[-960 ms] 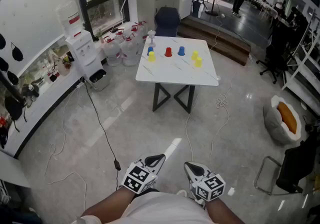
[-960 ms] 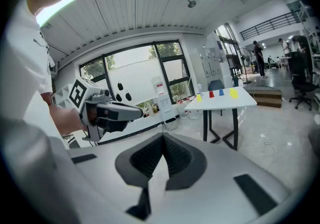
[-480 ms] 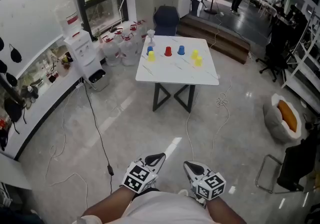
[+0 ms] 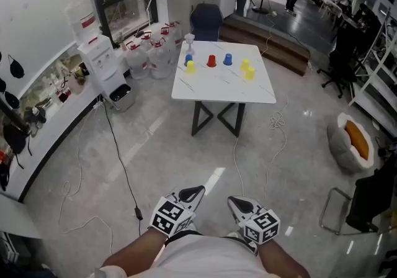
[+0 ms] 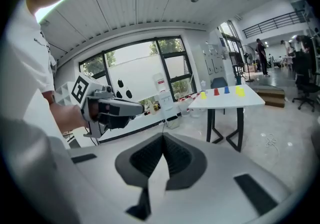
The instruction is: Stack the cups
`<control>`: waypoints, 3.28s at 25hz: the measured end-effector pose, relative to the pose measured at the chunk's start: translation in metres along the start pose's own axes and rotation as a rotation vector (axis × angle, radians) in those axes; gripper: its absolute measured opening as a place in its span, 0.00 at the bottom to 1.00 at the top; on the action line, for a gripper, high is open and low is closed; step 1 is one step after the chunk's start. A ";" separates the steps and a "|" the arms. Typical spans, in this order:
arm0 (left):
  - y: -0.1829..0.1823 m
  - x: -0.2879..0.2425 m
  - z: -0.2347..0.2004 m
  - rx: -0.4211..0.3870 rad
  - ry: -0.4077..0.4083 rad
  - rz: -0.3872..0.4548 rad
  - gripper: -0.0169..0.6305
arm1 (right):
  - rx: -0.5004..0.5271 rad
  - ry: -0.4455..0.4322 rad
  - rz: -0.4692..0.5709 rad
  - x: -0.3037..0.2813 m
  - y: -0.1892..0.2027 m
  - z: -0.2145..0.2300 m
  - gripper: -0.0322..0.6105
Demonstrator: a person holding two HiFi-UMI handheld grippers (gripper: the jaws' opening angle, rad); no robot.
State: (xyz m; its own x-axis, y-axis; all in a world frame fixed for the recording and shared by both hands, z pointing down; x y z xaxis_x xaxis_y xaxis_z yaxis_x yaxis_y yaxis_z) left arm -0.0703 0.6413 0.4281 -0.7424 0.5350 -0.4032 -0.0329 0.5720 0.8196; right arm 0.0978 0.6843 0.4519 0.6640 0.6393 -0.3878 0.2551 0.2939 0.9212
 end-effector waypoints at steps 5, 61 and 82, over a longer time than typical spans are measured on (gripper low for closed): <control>0.006 0.016 -0.023 -0.036 0.005 -0.014 0.04 | -0.050 0.051 0.010 -0.023 -0.004 -0.016 0.06; -0.190 -0.249 -0.185 0.055 -0.111 -0.043 0.04 | -0.032 -0.064 0.021 -0.213 -0.087 0.321 0.06; -0.322 -0.338 -0.352 -0.025 0.010 -0.061 0.04 | -0.046 0.077 -0.013 -0.371 -0.161 0.432 0.06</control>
State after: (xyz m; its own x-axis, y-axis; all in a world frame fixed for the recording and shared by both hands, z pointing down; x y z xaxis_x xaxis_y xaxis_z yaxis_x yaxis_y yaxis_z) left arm -0.0442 0.0572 0.4441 -0.7453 0.4933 -0.4486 -0.0947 0.5877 0.8035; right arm 0.1142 0.0932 0.4610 0.6041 0.6875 -0.4031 0.2297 0.3341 0.9141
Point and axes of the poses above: the fingertips, and each gripper's own axes: x backward along the fingers, z to its right, y out of its underside, the point moved 6 cm from there along x, backward along the fingers, and after that the axes turned 15 degrees about x, right-handed, at the moved point
